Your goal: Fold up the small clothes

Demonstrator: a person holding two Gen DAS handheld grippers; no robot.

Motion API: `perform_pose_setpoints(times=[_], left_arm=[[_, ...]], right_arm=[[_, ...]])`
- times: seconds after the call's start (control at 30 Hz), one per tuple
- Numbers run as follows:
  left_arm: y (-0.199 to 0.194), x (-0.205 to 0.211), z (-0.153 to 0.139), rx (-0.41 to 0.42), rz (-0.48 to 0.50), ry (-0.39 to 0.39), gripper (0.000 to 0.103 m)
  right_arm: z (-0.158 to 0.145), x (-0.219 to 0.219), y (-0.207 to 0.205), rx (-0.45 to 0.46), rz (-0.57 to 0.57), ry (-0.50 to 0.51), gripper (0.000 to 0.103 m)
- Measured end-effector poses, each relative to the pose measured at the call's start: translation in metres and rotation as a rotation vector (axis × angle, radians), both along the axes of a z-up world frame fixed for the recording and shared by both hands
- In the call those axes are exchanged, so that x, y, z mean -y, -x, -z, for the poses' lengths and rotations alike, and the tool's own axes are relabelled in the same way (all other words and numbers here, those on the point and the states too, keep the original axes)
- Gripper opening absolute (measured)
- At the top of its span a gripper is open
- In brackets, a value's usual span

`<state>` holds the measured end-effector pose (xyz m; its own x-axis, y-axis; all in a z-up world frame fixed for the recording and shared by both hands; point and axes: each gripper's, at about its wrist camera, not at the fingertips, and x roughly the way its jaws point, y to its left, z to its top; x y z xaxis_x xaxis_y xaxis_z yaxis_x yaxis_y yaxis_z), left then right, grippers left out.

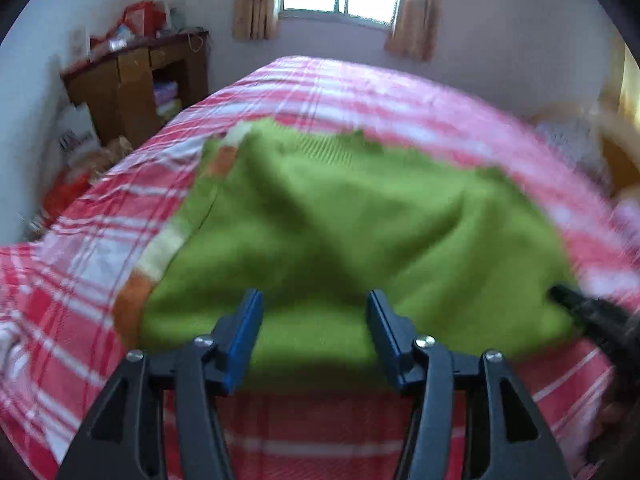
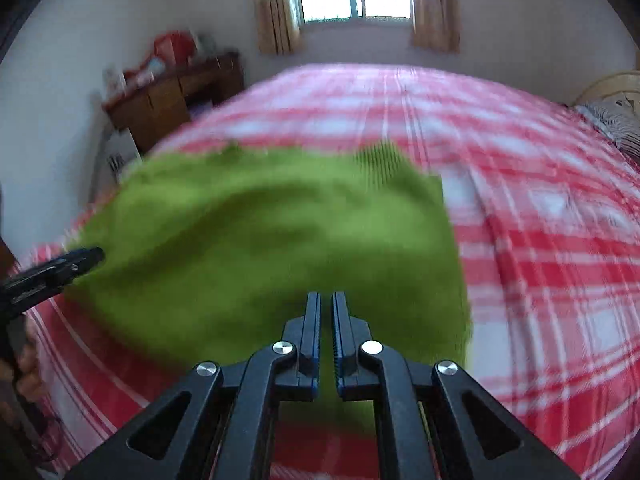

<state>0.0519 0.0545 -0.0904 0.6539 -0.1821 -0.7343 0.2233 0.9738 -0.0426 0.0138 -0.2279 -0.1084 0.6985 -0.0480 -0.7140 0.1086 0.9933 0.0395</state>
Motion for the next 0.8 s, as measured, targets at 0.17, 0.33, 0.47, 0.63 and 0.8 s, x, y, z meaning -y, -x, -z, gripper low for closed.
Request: perform_pose_setpoints(times=[0.17, 0.33, 0.47, 0.63, 0.8], left_arm=[[0.008, 0.001, 0.005, 0.057, -0.013, -0.069, 0.058], [0.019, -0.006, 0.000, 0.036, -0.035, -0.073, 0.067], [0.029, -0.012, -0.001, 0.014, -0.072, -0.095, 0.080], [0.036, -0.017, 0.001, 0.031, -0.129, -0.161, 0.080], [0.032, -0.022, -0.001, 0.038, -0.156, -0.184, 0.081]], right_arm=[[0.013, 0.009, 0.021, 0.021, -0.005, 0.030, 0.005], [0.012, 0.022, 0.041, 0.043, 0.039, -0.031, 0.005], [0.012, 0.026, 0.053, 0.047, 0.060, -0.032, 0.005], [-0.013, -0.001, 0.070, 0.102, 0.149, 0.063, 0.005], [-0.028, -0.059, 0.044, 0.138, -0.048, 0.022, 0.005]])
